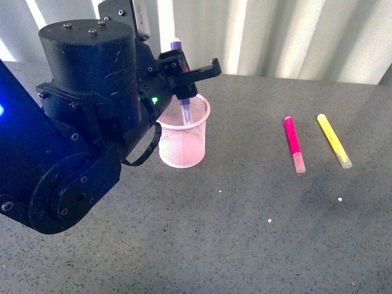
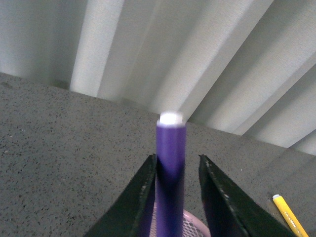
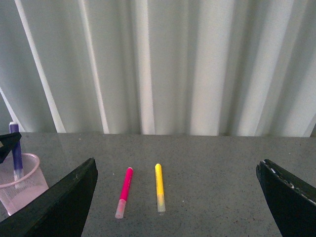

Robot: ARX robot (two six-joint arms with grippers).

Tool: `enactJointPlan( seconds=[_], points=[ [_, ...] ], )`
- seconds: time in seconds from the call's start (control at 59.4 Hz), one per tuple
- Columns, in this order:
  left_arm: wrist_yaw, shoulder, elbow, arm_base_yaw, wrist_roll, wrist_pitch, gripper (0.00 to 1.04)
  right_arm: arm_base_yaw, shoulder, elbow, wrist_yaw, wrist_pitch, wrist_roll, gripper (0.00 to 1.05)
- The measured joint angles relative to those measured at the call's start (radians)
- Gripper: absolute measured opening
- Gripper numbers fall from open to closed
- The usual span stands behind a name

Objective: Insert purple and pink pens into pink cup

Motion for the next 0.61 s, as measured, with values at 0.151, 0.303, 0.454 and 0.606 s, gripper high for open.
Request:
enactJointPlan(
  seconds=[0.151, 0.303, 0.454, 0.606],
  points=[
    [0.042, -0.066, -0.039, 0.026, -0.007, -0.040, 0.63, 0.000, 0.000, 0.000, 0.000, 0.000, 0.000, 0.98],
    [0.066, -0.177, -0.079, 0.051, 0.003, -0.163, 0.90, 0.000, 0.000, 0.000, 0.000, 0.000, 0.000, 0.98],
    [0.182, -0.393, -0.145, 0.090, 0.056, -0.491, 0.98, 0.000, 0.000, 0.000, 0.000, 0.000, 0.000, 0.98],
    [0.274, -0.719, -0.279, 0.159, 0.107, -0.843, 0.98, 0.000, 0.000, 0.000, 0.000, 0.000, 0.000, 0.98]
  ],
)
